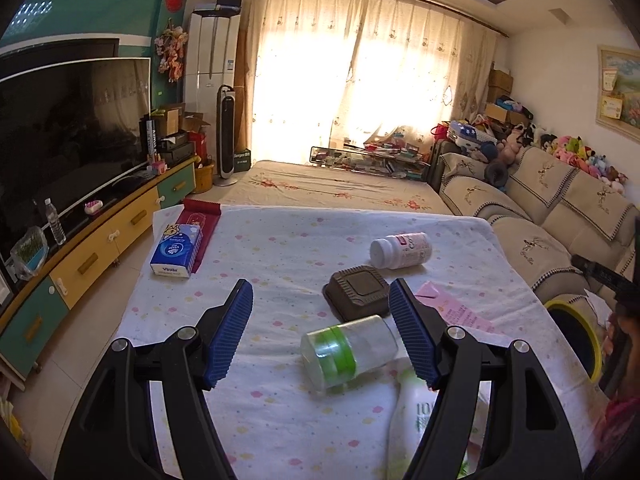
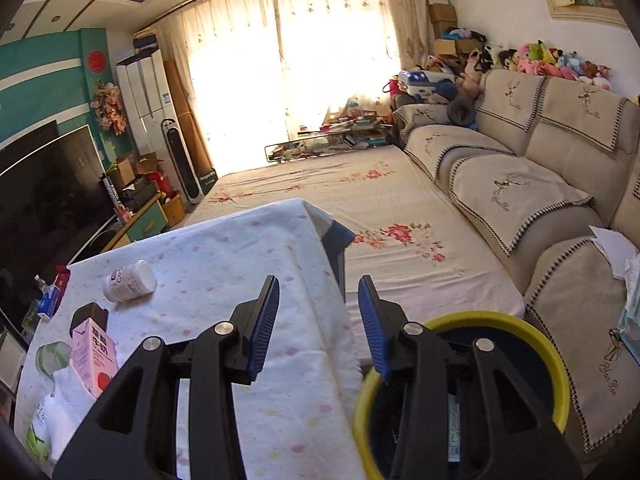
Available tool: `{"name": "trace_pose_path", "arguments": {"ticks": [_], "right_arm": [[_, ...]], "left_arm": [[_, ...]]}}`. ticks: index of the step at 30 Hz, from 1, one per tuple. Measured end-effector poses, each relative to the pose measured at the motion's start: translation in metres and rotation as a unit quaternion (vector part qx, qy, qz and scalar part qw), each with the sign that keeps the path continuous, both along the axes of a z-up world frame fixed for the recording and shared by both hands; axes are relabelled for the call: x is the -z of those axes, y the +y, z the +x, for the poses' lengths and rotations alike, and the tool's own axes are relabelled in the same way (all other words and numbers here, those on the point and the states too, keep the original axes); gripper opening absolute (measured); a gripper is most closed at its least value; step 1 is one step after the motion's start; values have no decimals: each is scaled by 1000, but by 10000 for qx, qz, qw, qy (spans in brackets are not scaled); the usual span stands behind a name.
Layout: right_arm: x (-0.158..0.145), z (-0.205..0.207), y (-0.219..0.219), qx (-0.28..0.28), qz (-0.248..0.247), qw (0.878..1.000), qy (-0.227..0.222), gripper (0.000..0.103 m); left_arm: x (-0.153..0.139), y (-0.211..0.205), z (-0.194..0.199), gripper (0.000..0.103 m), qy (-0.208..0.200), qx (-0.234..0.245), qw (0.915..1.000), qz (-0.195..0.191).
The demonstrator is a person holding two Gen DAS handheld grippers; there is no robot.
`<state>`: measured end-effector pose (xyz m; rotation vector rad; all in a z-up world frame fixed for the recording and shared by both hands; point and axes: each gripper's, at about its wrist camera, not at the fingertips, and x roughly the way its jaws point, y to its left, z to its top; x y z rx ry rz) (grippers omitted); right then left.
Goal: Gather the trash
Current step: 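Carry the toothpaste tube over the yellow-rimmed bin and open the right tool, then grasp the green-labelled coconut water bottle with the left tool and lift it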
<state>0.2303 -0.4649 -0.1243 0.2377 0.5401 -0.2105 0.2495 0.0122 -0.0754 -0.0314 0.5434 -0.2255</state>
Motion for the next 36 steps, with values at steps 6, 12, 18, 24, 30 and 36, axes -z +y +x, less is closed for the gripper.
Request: {"name": "trace_pose_path", "arguments": {"ticks": [6,12,18,24,30,36], "right_arm": [[3,12,23,-268,-230,9993,85,40],[4,11,22,-347,-86,9994,32,42],[7,14,25,-484,-64,9988,82,44],[8,15,28,-571,-50,9983,114,44],[9,16,31,-668,-59,9976,151,45],[10,16,37,-785,-106,9967,147,45]], "left_arm": [[-2,-22,-50,74,295,612,9975,215],[30,-51,-82,76,998,1071,9886,340],[64,-65,-72,76,1457,1024,9831,417],[75,-80,-37,74,1690,831,9770,1000],[85,-85,-14,55,2110,928,9654,1218],[87,-81,-19,51,2168,1075,9627,1206]]}}
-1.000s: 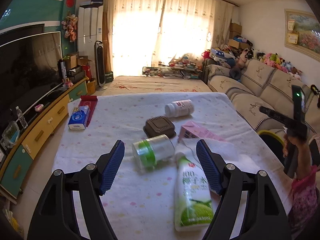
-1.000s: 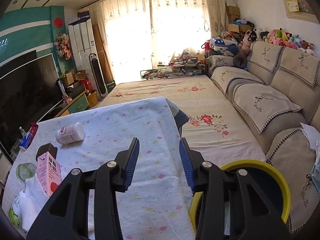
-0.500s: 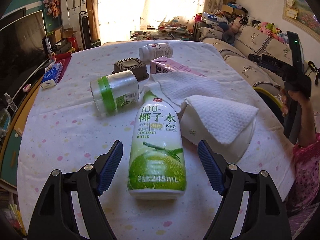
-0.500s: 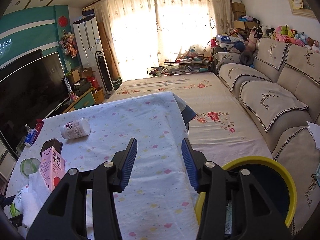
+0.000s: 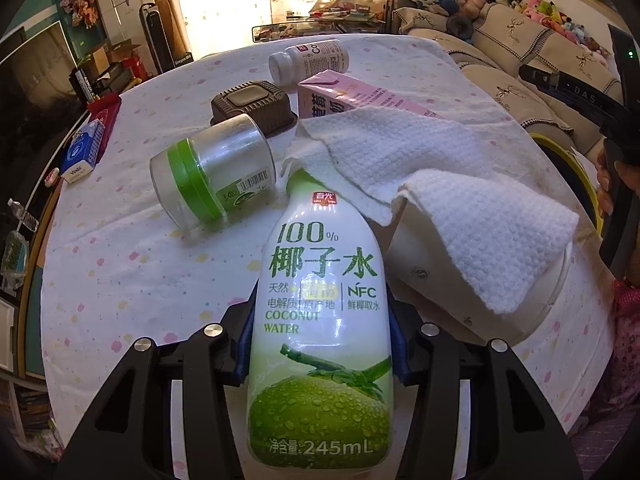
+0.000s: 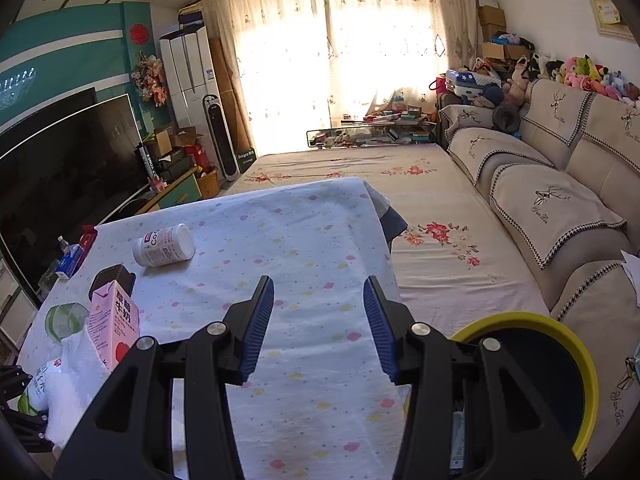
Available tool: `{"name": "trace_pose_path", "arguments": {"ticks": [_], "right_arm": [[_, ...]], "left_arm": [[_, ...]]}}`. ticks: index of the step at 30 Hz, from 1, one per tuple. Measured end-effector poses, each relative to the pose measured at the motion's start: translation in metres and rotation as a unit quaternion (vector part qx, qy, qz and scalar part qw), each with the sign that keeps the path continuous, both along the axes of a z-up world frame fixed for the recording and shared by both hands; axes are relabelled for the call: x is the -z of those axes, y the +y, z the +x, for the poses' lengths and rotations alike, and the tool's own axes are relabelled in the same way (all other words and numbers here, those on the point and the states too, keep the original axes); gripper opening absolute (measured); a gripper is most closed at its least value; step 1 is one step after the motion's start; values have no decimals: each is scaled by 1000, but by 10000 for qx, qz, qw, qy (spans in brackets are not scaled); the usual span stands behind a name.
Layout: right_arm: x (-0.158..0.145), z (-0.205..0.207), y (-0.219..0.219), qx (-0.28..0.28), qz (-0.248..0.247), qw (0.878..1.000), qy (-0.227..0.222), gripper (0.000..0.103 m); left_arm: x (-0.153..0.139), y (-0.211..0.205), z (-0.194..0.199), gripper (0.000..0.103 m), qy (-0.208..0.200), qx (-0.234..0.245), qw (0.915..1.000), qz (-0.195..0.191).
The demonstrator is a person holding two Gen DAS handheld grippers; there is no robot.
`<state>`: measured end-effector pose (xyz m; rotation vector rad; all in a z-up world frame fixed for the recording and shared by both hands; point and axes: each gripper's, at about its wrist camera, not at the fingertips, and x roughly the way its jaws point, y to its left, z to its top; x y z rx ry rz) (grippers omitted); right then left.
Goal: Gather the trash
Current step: 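Grasp the green-labelled coconut water bottle with the left tool and lift it, then grasp the white cloth with the right tool while the left tool holds the bottle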
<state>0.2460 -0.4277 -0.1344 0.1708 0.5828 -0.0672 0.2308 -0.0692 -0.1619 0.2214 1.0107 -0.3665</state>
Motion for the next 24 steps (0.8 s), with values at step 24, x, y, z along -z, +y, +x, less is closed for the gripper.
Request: {"name": "trace_pose_path", "arguments": {"ticks": [24], "right_arm": [[-2,-1,-1,-4,84,10000,-4,45]], "left_arm": [[-46,71,-116,51,661,489,9946,-638]]}}
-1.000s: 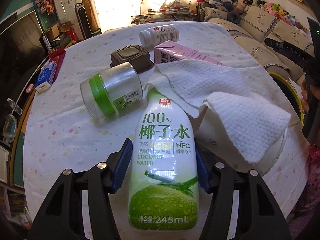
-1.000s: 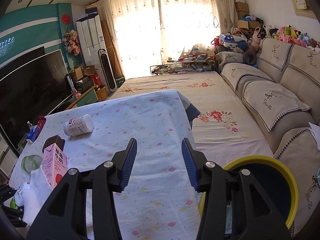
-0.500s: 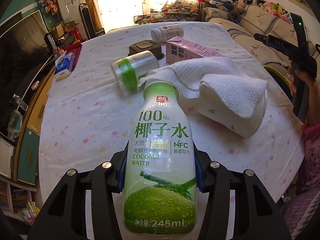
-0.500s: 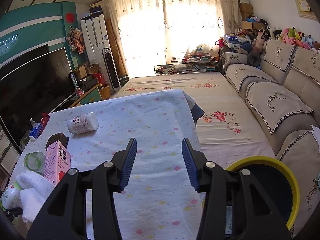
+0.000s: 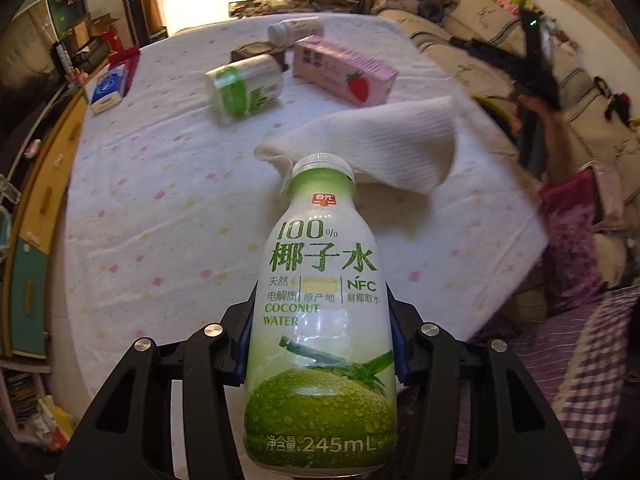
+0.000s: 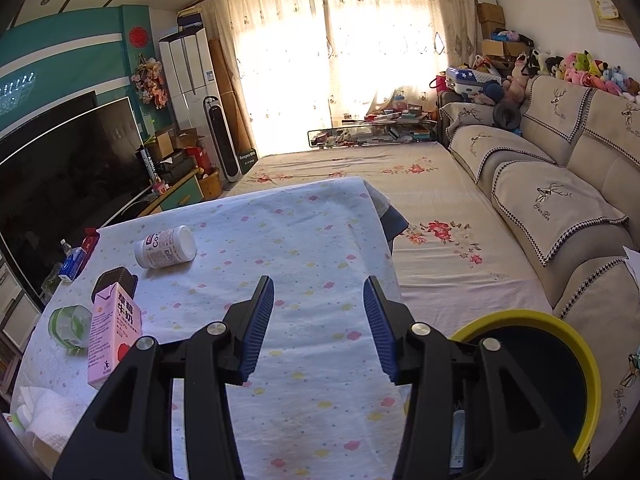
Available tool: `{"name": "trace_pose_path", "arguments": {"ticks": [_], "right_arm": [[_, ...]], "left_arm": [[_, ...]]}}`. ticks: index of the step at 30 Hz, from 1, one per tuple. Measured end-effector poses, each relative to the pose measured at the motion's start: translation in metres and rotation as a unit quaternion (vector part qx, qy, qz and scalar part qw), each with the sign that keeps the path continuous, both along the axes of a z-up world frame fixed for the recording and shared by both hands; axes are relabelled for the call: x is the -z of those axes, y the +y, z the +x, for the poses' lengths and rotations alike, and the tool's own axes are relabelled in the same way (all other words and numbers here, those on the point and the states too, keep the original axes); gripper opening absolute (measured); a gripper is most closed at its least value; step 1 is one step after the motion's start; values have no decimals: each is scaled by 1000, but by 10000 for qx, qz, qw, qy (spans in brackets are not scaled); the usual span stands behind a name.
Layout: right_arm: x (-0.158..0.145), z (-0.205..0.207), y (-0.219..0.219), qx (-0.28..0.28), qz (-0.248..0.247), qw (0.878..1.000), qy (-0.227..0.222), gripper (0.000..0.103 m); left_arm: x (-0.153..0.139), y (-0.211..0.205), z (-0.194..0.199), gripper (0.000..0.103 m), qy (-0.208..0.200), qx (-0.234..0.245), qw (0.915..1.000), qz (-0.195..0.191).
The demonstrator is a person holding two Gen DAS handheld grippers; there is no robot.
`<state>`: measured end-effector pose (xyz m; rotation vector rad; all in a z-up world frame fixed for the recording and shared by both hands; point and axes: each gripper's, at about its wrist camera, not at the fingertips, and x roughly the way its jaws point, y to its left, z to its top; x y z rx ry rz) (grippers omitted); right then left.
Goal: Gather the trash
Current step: 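Grasp the white cloth with the right tool while the left tool holds the bottle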
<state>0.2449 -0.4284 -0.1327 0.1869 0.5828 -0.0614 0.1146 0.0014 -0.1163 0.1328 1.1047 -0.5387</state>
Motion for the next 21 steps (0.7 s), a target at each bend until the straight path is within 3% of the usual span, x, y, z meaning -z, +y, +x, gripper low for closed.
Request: {"name": "trace_pose_path", "arguments": {"ticks": [3,11,17,21], "right_arm": [[0,1,-1,-25,-25,10000,21,45],[-1,0,-8,42,34,10000,-30,45],[-2,-2,-6,-29,-9,10000,-62,45],[-3,-4,-4,-184,60,9998,-95,45]], "left_arm": [[-31,-9,-3,51,-189,158,9983,-537],[-114,-22,27,51,-622,292,9861,-1515],[-162,-40,44,51,-1139,325,9813,-1520],[-176,-53,63,51,-1326,284,9804,-1426]]}}
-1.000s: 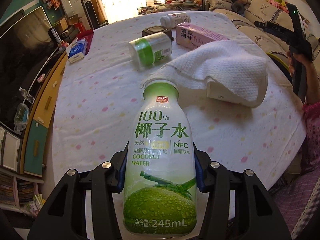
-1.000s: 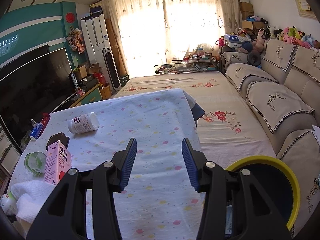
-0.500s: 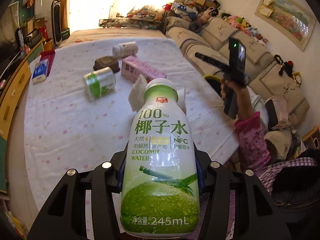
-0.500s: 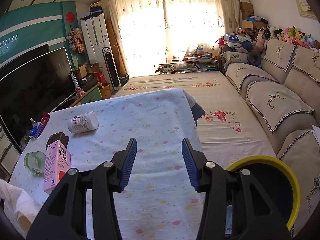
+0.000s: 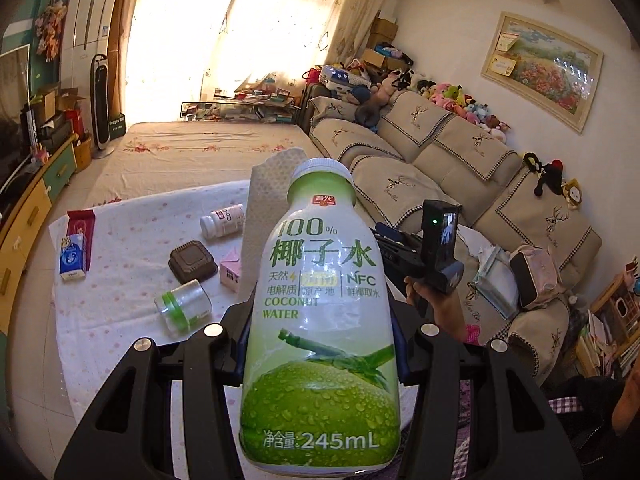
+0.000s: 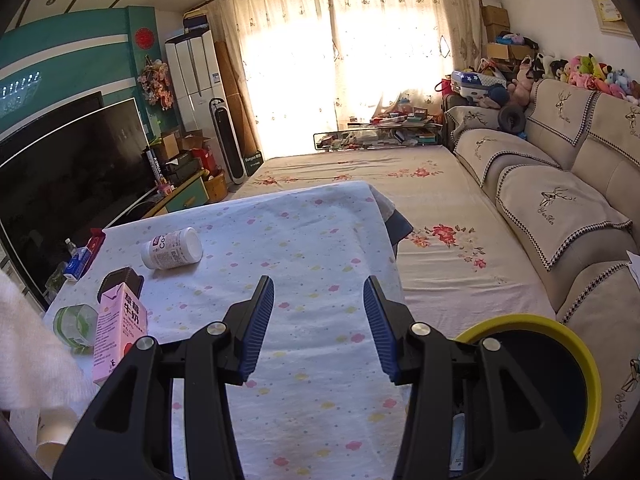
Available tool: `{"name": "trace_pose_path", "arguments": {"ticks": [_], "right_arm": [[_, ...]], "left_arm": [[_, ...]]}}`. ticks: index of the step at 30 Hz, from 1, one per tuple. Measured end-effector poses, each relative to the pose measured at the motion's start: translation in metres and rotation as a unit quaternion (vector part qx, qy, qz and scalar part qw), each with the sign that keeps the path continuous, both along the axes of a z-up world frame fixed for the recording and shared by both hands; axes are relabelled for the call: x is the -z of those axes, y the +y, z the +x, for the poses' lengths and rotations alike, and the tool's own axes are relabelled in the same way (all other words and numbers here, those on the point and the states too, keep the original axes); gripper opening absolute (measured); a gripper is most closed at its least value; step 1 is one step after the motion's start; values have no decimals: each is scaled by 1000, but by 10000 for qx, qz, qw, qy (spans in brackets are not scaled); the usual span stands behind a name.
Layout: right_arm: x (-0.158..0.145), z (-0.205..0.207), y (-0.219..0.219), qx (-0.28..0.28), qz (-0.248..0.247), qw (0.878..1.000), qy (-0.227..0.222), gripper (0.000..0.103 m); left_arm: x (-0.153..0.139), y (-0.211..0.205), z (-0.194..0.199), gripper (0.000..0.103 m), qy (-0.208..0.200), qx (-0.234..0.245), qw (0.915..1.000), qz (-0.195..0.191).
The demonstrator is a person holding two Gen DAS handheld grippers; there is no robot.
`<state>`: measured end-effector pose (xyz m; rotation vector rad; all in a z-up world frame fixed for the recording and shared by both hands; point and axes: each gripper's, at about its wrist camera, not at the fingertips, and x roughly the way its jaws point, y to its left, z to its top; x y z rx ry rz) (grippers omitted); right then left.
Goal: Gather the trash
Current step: 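Grasp the white cloth with the right tool while the left tool holds the bottle, then carry the bottle over the bin and open the left tool while the right tool drops the cloth in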
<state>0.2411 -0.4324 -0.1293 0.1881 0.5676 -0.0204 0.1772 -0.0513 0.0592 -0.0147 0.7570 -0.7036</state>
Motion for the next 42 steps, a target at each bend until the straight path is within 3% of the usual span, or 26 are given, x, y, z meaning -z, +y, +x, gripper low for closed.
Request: {"name": "trace_pose_path", "arguments": {"ticks": [5,10,14,17,19,26,28,31,32,33,36,42], "right_arm": [[-20,-18,18,-1070,301,9915,-678,49],[-37,-47,63,-2827,271,9496,-1328,54],[-36,-49,82,-3154,196,9397,-1308,55],[-37,-51,84,-3366,433,9308,-1360,67],[-38,-52,87,-3468,510,9263,-1379,68],[-34,-52,99,-3372,373,9323,-1257,68],[-33,-51,103,-3260,285,9371,-1217,64],[-27,-39,103,-3025,212,9484,-931,33],[-24,-35,102,-2984,237,9503,-861,11],[-24,-33,99,-2947,290,9516,-821,2],[-22,-28,90,-2644,313,9607,-785,1],[-7,-10,66,-1885,615,9797,-302,1]], "left_arm": [[8,-12,30,51,38,-231,9994,274],[27,-20,56,51,168,-222,9992,288],[32,-25,62,51,206,-20,9997,147],[26,-34,59,51,110,109,9999,71],[23,-39,57,51,66,175,9998,28],[20,-60,51,51,51,414,9991,-70],[22,-63,51,51,56,484,9987,-141],[26,-69,50,51,82,564,9981,-247],[28,-71,50,51,100,580,9979,-265],[29,-70,51,51,114,586,9978,-281],[28,-67,53,51,69,541,9978,-368],[1,-57,43,51,-373,435,9971,-509]]}}
